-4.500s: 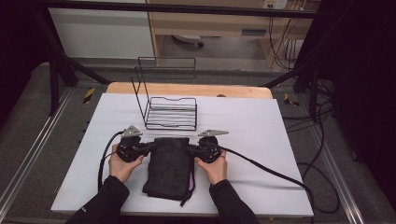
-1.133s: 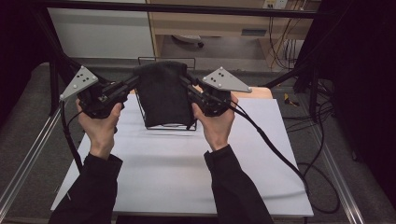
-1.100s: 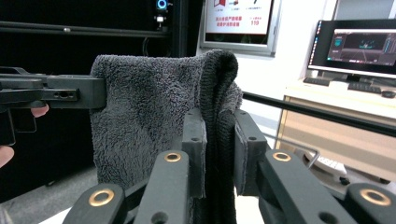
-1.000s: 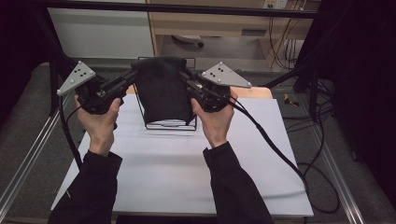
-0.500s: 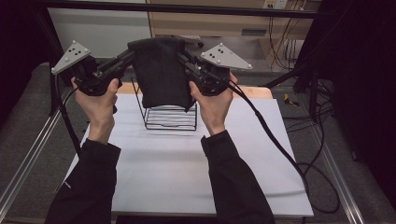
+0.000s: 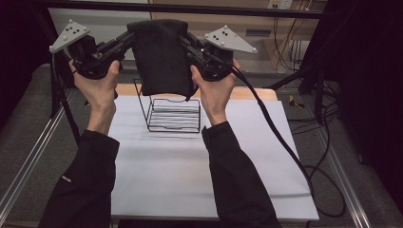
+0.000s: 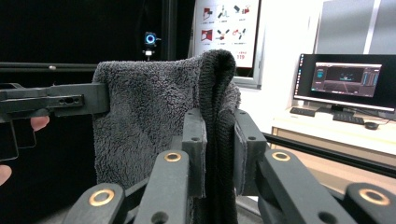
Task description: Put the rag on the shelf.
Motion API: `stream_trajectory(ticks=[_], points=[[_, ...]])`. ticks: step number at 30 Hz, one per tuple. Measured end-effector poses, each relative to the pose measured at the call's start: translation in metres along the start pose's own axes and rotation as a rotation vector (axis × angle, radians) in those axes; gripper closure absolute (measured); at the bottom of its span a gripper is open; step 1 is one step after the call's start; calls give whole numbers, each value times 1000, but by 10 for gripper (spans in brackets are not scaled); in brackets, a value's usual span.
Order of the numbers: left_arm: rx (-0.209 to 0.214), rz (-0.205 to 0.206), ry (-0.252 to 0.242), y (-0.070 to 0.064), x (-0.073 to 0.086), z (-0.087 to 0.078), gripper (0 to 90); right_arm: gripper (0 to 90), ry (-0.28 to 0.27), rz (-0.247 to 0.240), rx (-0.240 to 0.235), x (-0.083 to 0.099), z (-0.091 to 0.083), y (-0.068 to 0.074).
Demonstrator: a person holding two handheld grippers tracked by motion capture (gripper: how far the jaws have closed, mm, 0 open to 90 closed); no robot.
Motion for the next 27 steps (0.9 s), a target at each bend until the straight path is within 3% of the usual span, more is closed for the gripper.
stream_trajectory(ticks=[7, 16, 27], points=[[-22, 2, 4, 9, -6, 8, 833, 784, -11, 7, 7, -8, 12, -3], [-57, 39, 16, 18, -16, 17, 833, 784, -17, 7, 15, -17, 27, -5], [-68, 16, 1, 31, -24, 31, 833, 784, -29, 0, 29, -25, 44, -13]])
Point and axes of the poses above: each handheld gripper's, and its own axes: z roughly forward along the jaws, x roughly out of its underside, y roughly to its left, the point moved 3 cm from there along z, roughly forward along the jaws, and after that the axes turned 8 degrees about z, right-handed, at the moved point
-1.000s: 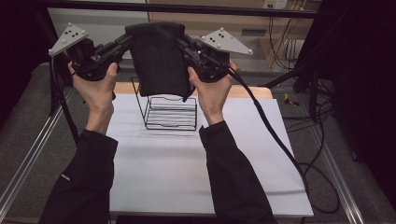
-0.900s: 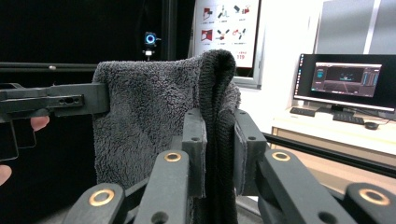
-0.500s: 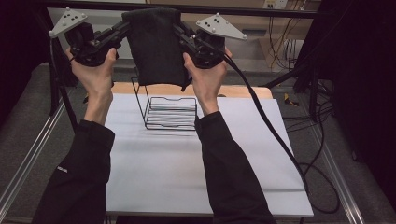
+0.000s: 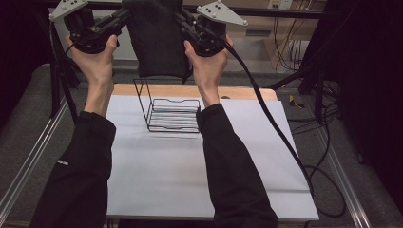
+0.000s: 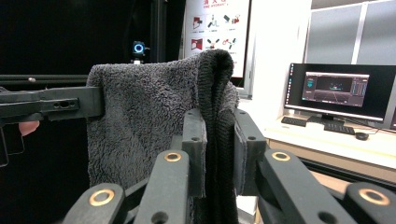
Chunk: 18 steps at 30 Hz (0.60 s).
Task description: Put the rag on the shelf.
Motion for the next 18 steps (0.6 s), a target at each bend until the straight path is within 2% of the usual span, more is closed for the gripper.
stream_trajectory(ticks=[3, 7, 12, 16, 18], points=[[-8, 10, 4, 3, 2, 5, 832, 784, 6, -1, 2, 0, 6, -3], [-5, -16, 8, 10, 7, 13, 833, 784, 16, -14, 5, 3, 14, -9], [2, -13, 14, 13, 17, 22, 833, 784, 36, -25, 13, 8, 20, -14], [11, -30, 24, 16, 27, 25, 833, 783, 55, -28, 15, 14, 22, -17], [12, -25, 34, 17, 31, 26, 833, 783, 67, -26, 19, 18, 23, -18]])
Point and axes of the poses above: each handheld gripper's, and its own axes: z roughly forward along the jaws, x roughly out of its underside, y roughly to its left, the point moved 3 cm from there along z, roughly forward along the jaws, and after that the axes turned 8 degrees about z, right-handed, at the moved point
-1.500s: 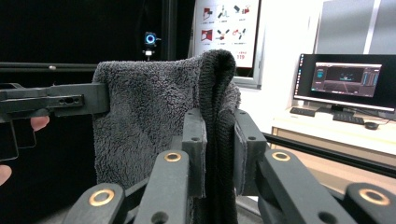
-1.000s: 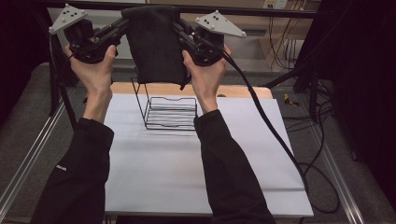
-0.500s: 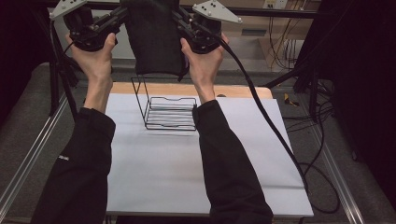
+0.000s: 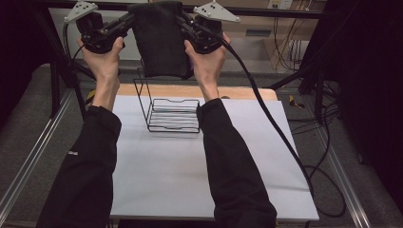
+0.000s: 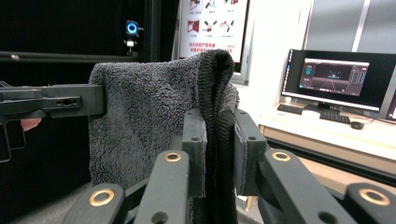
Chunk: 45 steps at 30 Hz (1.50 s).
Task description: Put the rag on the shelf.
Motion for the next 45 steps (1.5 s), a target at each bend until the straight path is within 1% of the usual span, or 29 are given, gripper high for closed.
stream_trajectory(ticks=[3, 6, 10, 11, 13, 14, 15, 18, 20, 23, 29, 34, 39, 41, 45], points=[[0, 7, 16, 1, 6, 2, 833, 783, 21, 3, 3, 7, 1, -1], [-2, 11, 29, 1, 12, 1, 832, 782, 43, -17, 11, 12, 3, 0], [14, 5, 30, 3, 18, -2, 832, 782, 56, -22, 6, 17, 1, 2], [20, 8, 31, 3, 19, -3, 832, 782, 57, -16, 5, 18, 1, 2], [27, 30, 40, 1, 22, -4, 832, 782, 60, 1, -2, 23, -2, 0], [30, 32, 39, -1, 23, -4, 832, 782, 64, 4, -1, 25, -3, 0], [33, 41, 45, -2, 24, -4, 832, 782, 69, -1, 2, 27, -3, -1], [43, 47, 54, -6, 29, -5, 833, 781, 81, -2, 9, 33, -7, -2], [48, 47, 51, -8, 31, -6, 833, 781, 84, -2, 9, 36, -10, -3], [60, 58, 49, -11, 33, -10, 833, 782, 77, -2, 5, 40, -14, -4], [71, 73, 61, -15, 39, -13, 833, 781, 80, 2, 2, 50, -18, -6], [80, 75, 68, -16, 47, -16, 832, 781, 87, 1, -7, 57, -20, -7], [82, 66, 75, -16, 56, -18, 832, 780, 96, -10, -12, 65, -20, -6], [82, 65, 74, -16, 59, -20, 833, 781, 95, -5, -11, 69, -20, -4], [91, 67, 72, -16, 63, -24, 833, 780, 96, -21, -15, 73, -23, -2]])
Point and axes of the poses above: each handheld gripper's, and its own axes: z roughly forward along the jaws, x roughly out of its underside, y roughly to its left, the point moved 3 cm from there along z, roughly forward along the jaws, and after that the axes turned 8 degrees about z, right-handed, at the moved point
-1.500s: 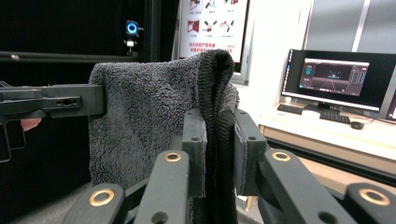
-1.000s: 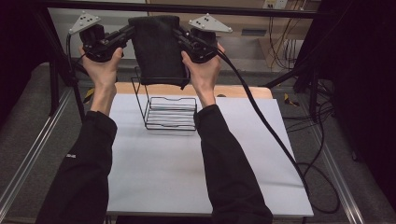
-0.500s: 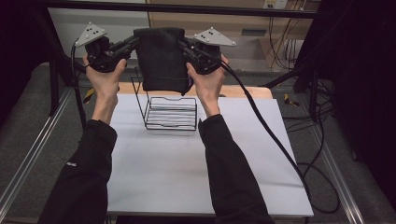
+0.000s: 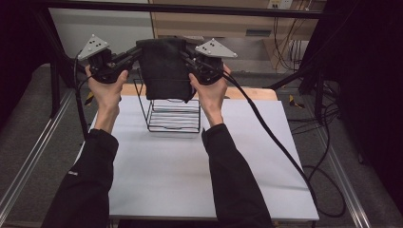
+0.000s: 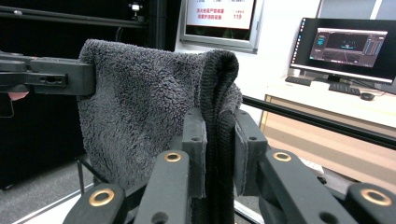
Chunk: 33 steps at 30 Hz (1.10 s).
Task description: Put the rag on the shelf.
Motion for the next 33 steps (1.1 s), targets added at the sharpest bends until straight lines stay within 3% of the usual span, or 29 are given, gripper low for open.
stream_trajectory(ticks=[11, 16, 33], points=[[13, 23, -15, -7, 7, -12, 833, 779, -1, -29, -4, 7, -8, 7], [21, 14, -10, -8, 11, -12, 833, 779, 5, -39, -4, 10, -9, 8], [35, 49, 3, -16, 24, -21, 832, 778, 6, -79, -11, 23, -17, 14]])
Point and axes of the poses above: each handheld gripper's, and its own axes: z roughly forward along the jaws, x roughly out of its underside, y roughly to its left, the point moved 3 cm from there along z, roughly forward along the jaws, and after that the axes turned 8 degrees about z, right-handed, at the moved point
